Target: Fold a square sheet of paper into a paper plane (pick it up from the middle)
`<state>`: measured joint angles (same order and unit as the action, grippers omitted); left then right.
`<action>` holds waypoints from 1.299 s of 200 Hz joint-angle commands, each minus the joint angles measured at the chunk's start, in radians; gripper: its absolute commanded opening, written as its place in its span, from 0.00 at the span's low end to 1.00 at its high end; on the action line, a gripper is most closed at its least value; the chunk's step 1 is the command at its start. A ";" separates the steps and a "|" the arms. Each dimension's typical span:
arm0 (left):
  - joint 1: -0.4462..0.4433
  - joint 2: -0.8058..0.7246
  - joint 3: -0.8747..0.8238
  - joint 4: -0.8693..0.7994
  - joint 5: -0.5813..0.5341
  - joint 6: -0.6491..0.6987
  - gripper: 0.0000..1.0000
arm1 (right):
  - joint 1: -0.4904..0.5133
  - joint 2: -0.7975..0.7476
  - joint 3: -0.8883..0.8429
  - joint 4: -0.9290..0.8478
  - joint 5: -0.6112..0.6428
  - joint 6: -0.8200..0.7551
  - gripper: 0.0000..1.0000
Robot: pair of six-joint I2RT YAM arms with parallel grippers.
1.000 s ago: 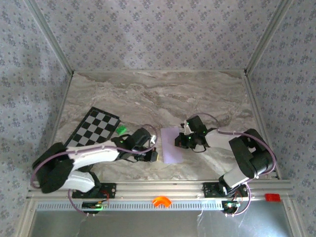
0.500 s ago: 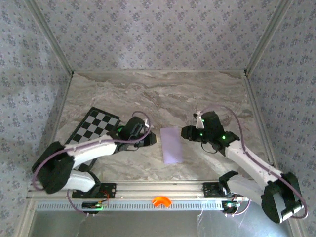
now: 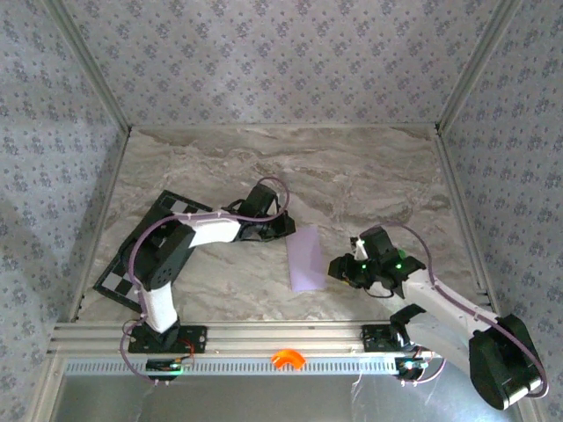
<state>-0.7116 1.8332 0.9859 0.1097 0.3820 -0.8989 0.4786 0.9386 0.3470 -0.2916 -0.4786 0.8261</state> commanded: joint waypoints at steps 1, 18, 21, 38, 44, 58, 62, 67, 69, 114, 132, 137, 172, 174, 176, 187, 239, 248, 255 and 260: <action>0.016 0.044 0.031 0.010 0.035 0.017 0.10 | 0.017 0.024 -0.011 0.043 -0.057 0.058 0.37; 0.024 0.066 0.041 0.011 0.034 0.023 0.10 | 0.036 0.056 -0.013 0.069 -0.079 0.072 0.41; 0.026 0.069 0.042 0.013 0.034 0.024 0.10 | 0.040 0.062 -0.015 0.076 -0.084 0.076 0.41; 0.027 0.091 0.039 0.016 0.036 0.032 0.10 | 0.054 0.100 -0.017 0.110 -0.108 0.091 0.43; 0.027 0.102 0.037 0.017 0.040 0.031 0.10 | 0.059 0.112 -0.017 0.122 -0.116 0.095 0.44; 0.026 0.113 0.019 0.028 0.043 0.028 0.09 | 0.070 0.134 -0.018 0.127 -0.113 0.096 0.45; 0.027 0.114 0.012 0.032 0.040 0.028 0.09 | 0.072 0.138 -0.018 0.126 -0.109 0.098 0.45; 0.027 0.115 0.001 0.034 0.037 0.025 0.09 | 0.072 0.142 -0.018 0.122 -0.103 0.097 0.46; 0.026 0.115 -0.002 0.034 0.036 0.025 0.09 | 0.073 0.143 -0.019 0.119 -0.102 0.098 0.46; 0.029 0.104 -0.085 0.083 0.037 0.005 0.08 | 0.073 0.153 -0.028 0.096 -0.066 0.113 0.52; 0.029 0.100 -0.093 0.085 0.035 0.002 0.08 | 0.072 0.164 -0.027 0.092 -0.064 0.121 0.53; 0.030 0.098 -0.096 0.085 0.035 0.002 0.08 | 0.073 0.167 -0.029 0.094 -0.064 0.123 0.53; 0.030 0.096 -0.090 0.081 0.039 0.002 0.08 | 0.075 0.175 -0.044 0.158 -0.079 0.156 0.53; 0.029 0.097 -0.090 0.079 0.040 0.003 0.08 | 0.077 0.176 -0.044 0.161 -0.078 0.160 0.53; 0.029 0.097 -0.090 0.078 0.041 0.003 0.08 | 0.077 0.176 -0.045 0.162 -0.077 0.162 0.53; 0.029 0.097 -0.087 0.080 0.044 0.003 0.08 | 0.078 0.182 -0.047 0.179 -0.075 0.176 0.53; 0.030 0.098 -0.087 0.077 0.040 -0.017 0.06 | 0.080 0.243 -0.054 0.274 -0.090 0.257 0.51; 0.029 0.099 -0.087 0.078 0.040 -0.021 0.06 | 0.081 0.249 -0.054 0.290 -0.092 0.268 0.50; 0.030 0.102 -0.088 0.080 0.040 -0.022 0.06 | 0.083 0.254 -0.052 0.299 -0.093 0.274 0.49; 0.029 0.103 -0.087 0.080 0.042 -0.023 0.06 | 0.083 0.256 -0.052 0.308 -0.095 0.279 0.49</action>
<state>-0.6773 1.9121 0.9257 0.2657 0.4194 -0.9089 0.5426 1.1381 0.3187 -0.1284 -0.5640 1.0573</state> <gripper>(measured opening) 0.063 0.496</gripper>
